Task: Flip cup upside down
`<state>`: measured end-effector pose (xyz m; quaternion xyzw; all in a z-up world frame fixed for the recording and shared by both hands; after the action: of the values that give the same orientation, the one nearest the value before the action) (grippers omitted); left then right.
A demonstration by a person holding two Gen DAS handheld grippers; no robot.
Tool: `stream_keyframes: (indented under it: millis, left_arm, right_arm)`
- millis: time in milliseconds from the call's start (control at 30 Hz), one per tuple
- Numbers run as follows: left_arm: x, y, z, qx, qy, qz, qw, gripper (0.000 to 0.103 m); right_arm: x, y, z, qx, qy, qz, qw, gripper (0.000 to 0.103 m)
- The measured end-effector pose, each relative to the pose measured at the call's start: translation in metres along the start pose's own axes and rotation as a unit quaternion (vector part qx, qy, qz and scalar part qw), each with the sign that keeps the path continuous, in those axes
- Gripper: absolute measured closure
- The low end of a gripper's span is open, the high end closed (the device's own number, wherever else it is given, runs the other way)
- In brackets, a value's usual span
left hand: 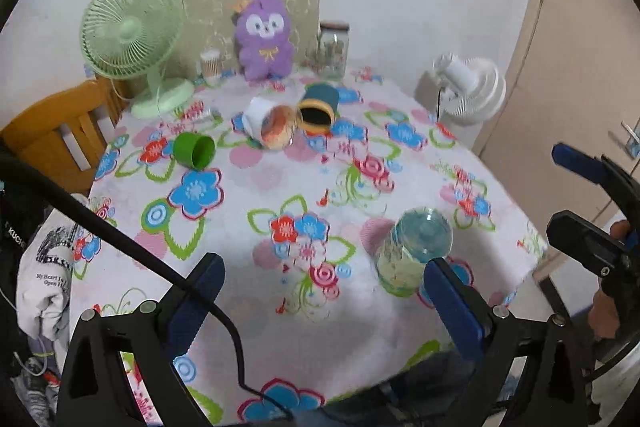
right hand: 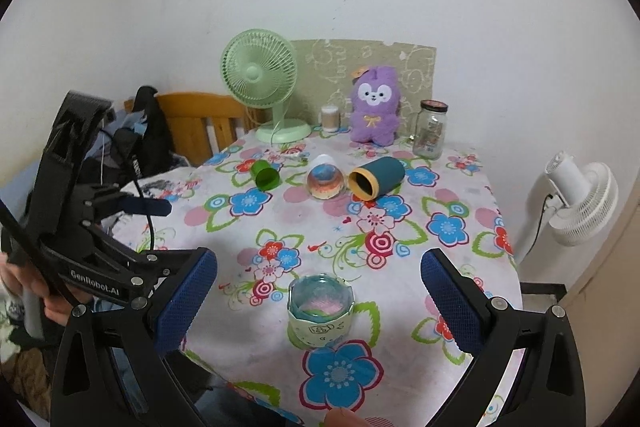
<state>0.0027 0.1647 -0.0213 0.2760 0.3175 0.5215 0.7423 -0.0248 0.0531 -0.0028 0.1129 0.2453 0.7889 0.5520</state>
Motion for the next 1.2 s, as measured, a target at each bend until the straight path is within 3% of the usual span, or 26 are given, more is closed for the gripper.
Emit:
stream_keyframes:
  millis: [233, 467, 933, 1200]
  left_arm:
    - [-0.003, 0.005, -0.006, -0.063, 0.022, 0.003, 0.9978, 0.0]
    - [0.005, 0.011, -0.006, -0.115, 0.059, 0.033, 0.9911, 0.0]
    - [0.007, 0.024, -0.008, -0.158, 0.069, 0.054, 0.9835, 0.0]
    - [0.007, 0.025, -0.008, -0.162, 0.071, 0.055, 0.9827, 0.0]
  right_arm:
    - [0.0, 0.002, -0.001, -0.017, -0.02, -0.009, 1.0, 0.0]
    - [0.008, 0.009, -0.001, -0.047, -0.02, -0.026, 0.998, 0.0]
    - [0.011, 0.007, 0.003, -0.054, -0.011, -0.032, 0.998, 0.0]
    - [0.009, 0.004, 0.003, -0.052, -0.015, -0.03, 0.998, 0.0]
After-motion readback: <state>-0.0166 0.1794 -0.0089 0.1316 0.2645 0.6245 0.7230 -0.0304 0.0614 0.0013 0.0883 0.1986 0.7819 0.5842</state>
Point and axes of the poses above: each gripper's, at about its wrist camera, not at the fingertips, and y roughly against the way its jaws point, x to its left, z to its top, the point moved 7 cm from there along -y, roughly the way its jaws point, and after that the axes turned 8 degrees about y, right-handed, at the moved point
